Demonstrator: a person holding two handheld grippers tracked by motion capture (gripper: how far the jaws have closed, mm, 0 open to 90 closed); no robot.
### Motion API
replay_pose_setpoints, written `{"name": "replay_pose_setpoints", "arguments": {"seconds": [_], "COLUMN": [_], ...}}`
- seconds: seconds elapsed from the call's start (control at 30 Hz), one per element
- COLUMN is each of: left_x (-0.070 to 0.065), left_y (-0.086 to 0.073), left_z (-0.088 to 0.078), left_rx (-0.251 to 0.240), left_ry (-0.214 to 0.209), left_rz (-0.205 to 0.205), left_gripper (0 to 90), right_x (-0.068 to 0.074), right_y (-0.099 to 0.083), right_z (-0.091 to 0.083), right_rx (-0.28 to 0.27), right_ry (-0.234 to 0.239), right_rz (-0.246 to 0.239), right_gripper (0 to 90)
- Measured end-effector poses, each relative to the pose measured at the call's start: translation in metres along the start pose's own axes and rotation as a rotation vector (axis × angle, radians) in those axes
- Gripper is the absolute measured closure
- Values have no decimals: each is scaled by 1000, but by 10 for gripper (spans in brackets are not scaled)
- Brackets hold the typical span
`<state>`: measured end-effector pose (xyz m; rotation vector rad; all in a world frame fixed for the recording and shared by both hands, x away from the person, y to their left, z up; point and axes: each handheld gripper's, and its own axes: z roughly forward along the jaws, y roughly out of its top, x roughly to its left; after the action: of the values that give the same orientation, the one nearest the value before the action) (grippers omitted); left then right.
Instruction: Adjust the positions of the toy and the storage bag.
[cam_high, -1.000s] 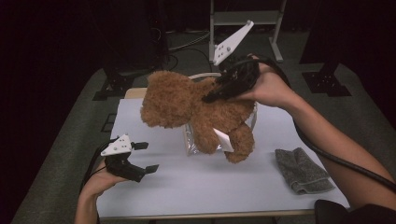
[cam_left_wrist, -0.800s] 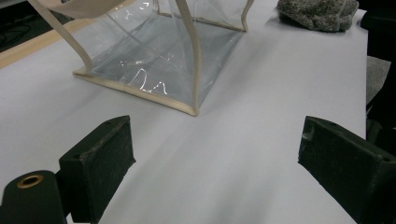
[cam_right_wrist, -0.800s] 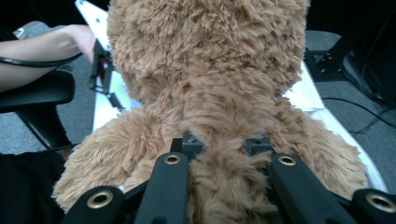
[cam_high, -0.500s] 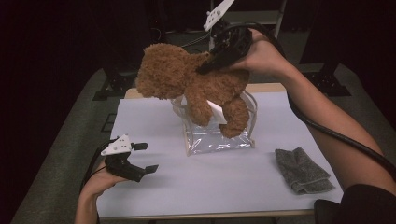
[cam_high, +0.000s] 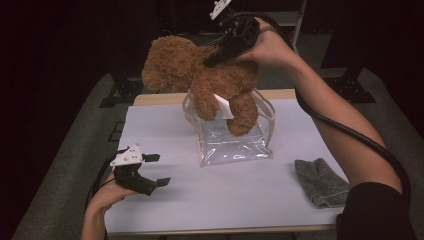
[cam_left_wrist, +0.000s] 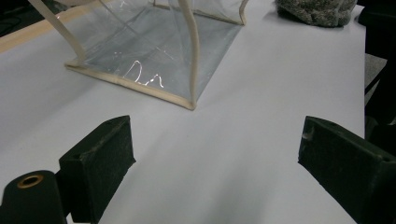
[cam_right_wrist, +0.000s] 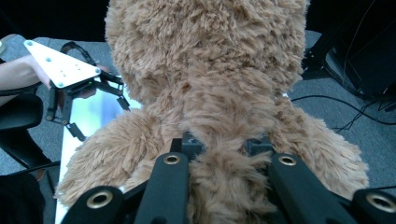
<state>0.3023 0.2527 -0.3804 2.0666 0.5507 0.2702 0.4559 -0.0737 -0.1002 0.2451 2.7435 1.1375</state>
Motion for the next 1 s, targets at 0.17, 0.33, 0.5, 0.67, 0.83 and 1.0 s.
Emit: {"name": "replay_pose_setpoints", "arguments": {"seconds": [0.17, 0.33, 0.5, 0.67, 0.83, 1.0], "left_x": [1, 1, 2, 2, 1, 1], "left_y": [0, 0, -1, -1, -1, 0], "left_z": [-1, -1, -2, -4, -3, -4], "left_rx": [-1, -4, -8, -7, -6, -9], "left_ry": [0, -2, 1, 2, -1, -3], "left_rz": [1, -4, -7, -4, -4, 0], "left_gripper": [94, 93, 93, 94, 93, 93], "right_x": [-12, -21, -27, -33, -42, -53], "right_y": [3, 8, 14, 17, 16, 16], "right_z": [8, 13, 17, 22, 28, 31], "right_rx": [11, 17, 13, 11, 21, 29], "right_ry": [-1, -2, 1, 1, -2, -15], "right_rz": [15, 27, 20, 30, 41, 55], "right_gripper": [752, 752, 752, 752, 752, 752]}}
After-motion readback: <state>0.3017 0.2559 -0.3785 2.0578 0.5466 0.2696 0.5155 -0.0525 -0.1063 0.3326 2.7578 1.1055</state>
